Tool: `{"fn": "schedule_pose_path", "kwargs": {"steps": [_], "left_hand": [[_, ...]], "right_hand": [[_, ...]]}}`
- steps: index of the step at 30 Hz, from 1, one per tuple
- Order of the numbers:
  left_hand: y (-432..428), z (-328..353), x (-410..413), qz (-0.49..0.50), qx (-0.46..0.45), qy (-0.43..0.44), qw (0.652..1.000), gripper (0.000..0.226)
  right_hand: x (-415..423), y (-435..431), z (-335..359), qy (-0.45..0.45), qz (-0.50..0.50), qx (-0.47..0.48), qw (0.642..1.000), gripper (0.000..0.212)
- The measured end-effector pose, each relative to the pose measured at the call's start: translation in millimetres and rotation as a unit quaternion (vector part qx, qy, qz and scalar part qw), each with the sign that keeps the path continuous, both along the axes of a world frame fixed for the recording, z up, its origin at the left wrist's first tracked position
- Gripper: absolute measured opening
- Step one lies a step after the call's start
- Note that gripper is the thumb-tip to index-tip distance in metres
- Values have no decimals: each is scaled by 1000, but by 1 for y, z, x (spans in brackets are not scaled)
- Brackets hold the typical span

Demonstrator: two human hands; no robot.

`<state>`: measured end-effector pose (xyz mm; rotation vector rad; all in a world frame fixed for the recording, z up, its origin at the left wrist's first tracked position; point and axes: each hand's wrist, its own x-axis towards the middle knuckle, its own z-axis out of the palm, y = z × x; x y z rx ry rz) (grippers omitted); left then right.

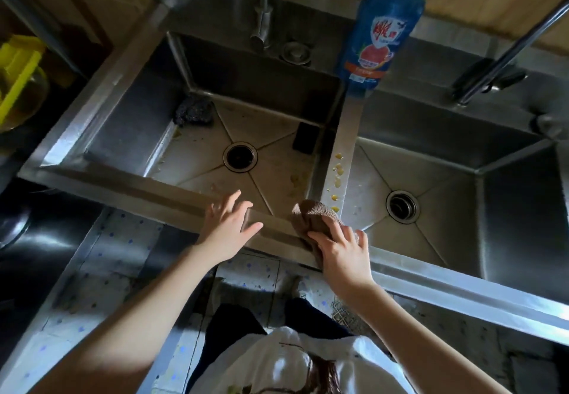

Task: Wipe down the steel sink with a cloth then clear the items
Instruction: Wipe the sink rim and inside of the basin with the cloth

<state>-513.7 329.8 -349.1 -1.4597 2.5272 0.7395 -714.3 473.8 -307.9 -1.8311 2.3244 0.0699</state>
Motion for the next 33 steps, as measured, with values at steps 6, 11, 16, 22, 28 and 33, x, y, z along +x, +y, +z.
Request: {"fn": "schedule_pose_path", "kwargs": {"steps": [6,11,16,22,28,33], "left_hand": [[28,4,-27,81,-39,-9,996,49],[57,10,-37,95,-47,8,994,57],[63,8,-38,73,-73,-47,994,62],[50,5,-30,51,-46,-59,996,62],[51,8,-27,32,-48,-58,997,61],[58,14,-31,50,-93,-44,993,53]], "right_hand": [[-49,3,-8,-13,106,-30,994,48],[-69,-10,-15,-42,161,-37,985,42],[-85,-45,-12,-53,146,-3,988,44],[-106,-97,-10,-48,109,6,993,43],[-94,-87,-13,-74,104,-19,992,38],[-75,-60,-19,-87,144,-7,986,43]]}}
